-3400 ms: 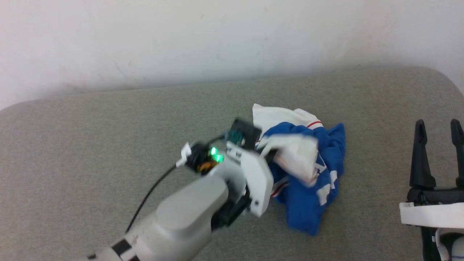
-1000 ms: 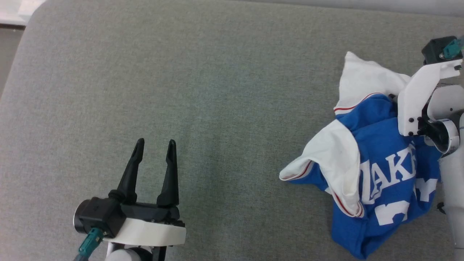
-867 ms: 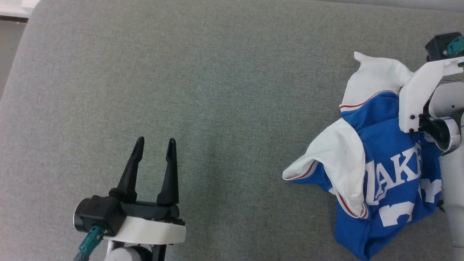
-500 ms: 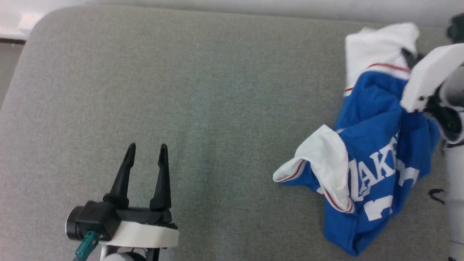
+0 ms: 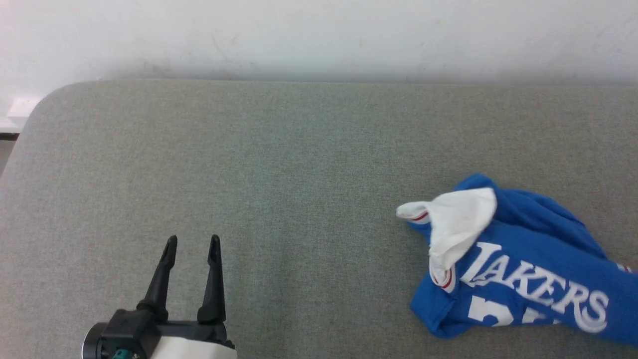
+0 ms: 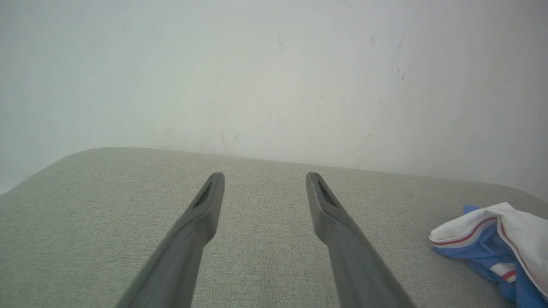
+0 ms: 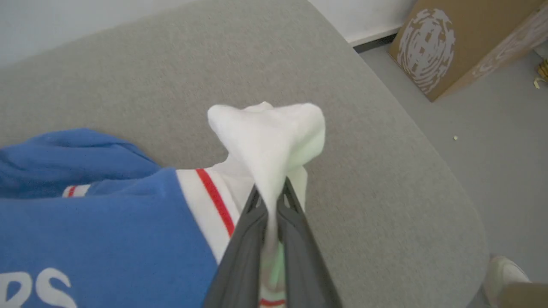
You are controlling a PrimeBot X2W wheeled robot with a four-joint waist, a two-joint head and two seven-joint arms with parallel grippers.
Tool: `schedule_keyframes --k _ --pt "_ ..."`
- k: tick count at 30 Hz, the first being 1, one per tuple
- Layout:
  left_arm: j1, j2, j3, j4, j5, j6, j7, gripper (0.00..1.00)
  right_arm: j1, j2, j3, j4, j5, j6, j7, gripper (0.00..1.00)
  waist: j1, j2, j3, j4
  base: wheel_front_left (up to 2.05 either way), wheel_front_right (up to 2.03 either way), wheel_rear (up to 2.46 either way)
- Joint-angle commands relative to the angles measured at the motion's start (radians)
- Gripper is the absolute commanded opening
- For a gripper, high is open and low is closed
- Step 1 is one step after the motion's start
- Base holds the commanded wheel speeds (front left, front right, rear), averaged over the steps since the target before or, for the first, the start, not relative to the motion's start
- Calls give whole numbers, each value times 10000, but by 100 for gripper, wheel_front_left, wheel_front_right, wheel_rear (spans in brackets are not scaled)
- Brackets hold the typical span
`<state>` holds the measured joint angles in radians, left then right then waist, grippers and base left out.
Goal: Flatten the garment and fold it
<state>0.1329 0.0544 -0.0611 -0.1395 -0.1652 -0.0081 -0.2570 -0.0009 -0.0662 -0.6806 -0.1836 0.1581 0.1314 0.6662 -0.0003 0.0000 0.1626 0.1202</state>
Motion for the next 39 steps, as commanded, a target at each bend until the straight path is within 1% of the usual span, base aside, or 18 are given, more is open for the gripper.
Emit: schedule_keyframes --k 1,2,3,4,5,7,10,11,14,17,20,22,25,28,32,35,37,39 --pt "174 -41 104 37 69 -25 -47 100 743 117 55 88 -95 -7 -246 0 3 0 -196 -98 0 0 0" --pt "222 -41 121 68 78 -31 -47 100 972 141 78 324 88 -7 -451 0 3 0 -253 -120 0 0 0" --pt "262 -39 111 107 103 -55 -47 100 1089 149 173 625 374 -7 -709 7 3 0 -323 -144 0 0 0" --pt "280 -28 90 145 146 -89 -47 100 1131 152 355 831 583 -7 -1030 51 3 0 -409 -177 0 0 0" --pt "277 -27 79 156 178 -108 -47 100 1081 154 562 948 743 -7 -1445 100 3 0 -487 -210 0 0 0" --pt "243 -28 53 129 210 -138 -47 100 870 156 1030 926 745 -7 -2363 100 3 0 -643 -263 0 0 0" --pt "226 -29 81 -29 268 -131 -47 100 447 157 1799 300 569 -7 -3701 100 3 0 -801 -370 0 0 0" --pt "226 -29 81 -29 268 -131 -47 100 447 157 1799 300 569 -7 -3701 100 3 0 -801 -370 0 0 0" --pt "295 -29 98 -272 359 -116 -47 100 243 158 2489 -540 515 -7 -5034 100 3 0 -836 -465 0 0 0" --pt "415 -31 130 -626 471 -77 -47 100 549 159 2960 -1131 400 -7 -6434 100 3 0 -789 -526 0 0 0" --pt "571 -32 132 -931 671 -24 -47 100 1185 159 3448 -1087 493 -7 -7394 100 3 0 -680 -601 0 0 0" --pt "666 -32 38 -1119 858 31 -47 100 1518 159 3749 -786 902 -7 -7827 100 3 0 -573 -724 0 0 0" --pt "358 28 -314 -1414 1169 -125 -47 100 1716 159 3869 -401 1045 -7 -8351 100 3 0 -378 -855 0 0 0" --pt "-480 250 -1060 -1598 1550 -596 122 100 1557 159 3627 -244 958 -7 -8580 100 3 0 -157 -928 0 0 0" --pt "-2258 635 -2785 -1509 2108 -1104 1306 100 1110 159 3110 -236 830 -7 -8648 100 3 0 177 -943 0 0 0" --pt "-3567 662 -4322 -1073 1896 -1206 2350 100 802 160 2819 -218 808 -7 -8630 100 3 0 460 -953 0 0 0" --pt "-4417 877 -5559 -639 1673 -1217 3018 100 638 160 2732 -202 832 -7 -8618 100 3 0 673 -995 0 0 0" --pt "-5084 997 -6521 -209 1255 -1220 3600 100 524 160 2703 -169 865 -7 -8599 100 3 0 888 -1045 0 0 0"
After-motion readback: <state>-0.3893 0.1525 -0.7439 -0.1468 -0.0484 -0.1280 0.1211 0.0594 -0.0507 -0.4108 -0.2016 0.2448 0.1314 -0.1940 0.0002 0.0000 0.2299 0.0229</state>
